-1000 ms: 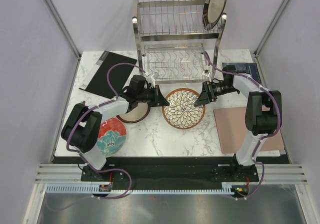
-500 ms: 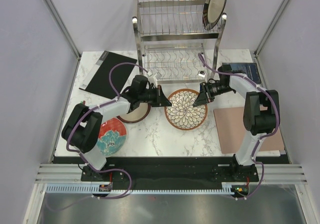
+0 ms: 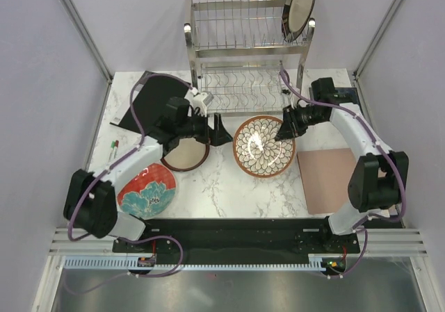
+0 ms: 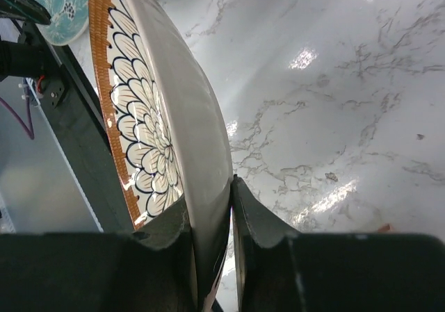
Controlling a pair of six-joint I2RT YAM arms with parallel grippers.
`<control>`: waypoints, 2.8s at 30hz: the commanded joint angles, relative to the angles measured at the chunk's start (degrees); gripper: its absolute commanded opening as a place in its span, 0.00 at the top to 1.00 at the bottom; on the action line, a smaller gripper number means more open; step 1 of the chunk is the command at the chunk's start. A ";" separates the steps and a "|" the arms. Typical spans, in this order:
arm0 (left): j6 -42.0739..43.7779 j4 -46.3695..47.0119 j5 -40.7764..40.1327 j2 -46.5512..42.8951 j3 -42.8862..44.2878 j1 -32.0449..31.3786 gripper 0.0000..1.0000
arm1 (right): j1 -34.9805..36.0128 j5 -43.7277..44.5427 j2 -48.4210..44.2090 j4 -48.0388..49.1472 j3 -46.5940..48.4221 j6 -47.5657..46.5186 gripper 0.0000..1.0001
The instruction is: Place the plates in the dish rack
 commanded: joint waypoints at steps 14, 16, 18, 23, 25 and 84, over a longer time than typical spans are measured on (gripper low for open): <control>31.21 9.82 -39.44 -23.52 -7.43 3.03 0.00 | 5.42 21.67 -1.04 12.34 62.21 25.01 1.00; 28.83 10.00 -40.33 -23.43 -7.53 3.03 0.00 | 6.39 31.77 1.86 14.70 67.59 24.73 1.00; 26.90 9.83 -40.07 -23.43 -7.61 3.20 0.00 | 6.83 39.14 1.53 24.96 63.92 26.48 1.00; 26.54 9.30 -38.93 -23.96 -7.53 3.21 0.01 | 18.75 64.46 -1.73 50.69 50.40 16.32 1.00; 26.28 9.21 -38.93 -24.22 -7.70 3.29 0.01 | 21.85 74.28 -0.68 56.53 48.71 9.72 1.00; 27.86 23.63 -38.40 -15.70 -16.32 3.12 0.00 | 19.49 98.95 26.13 58.40 64.52 -7.79 1.00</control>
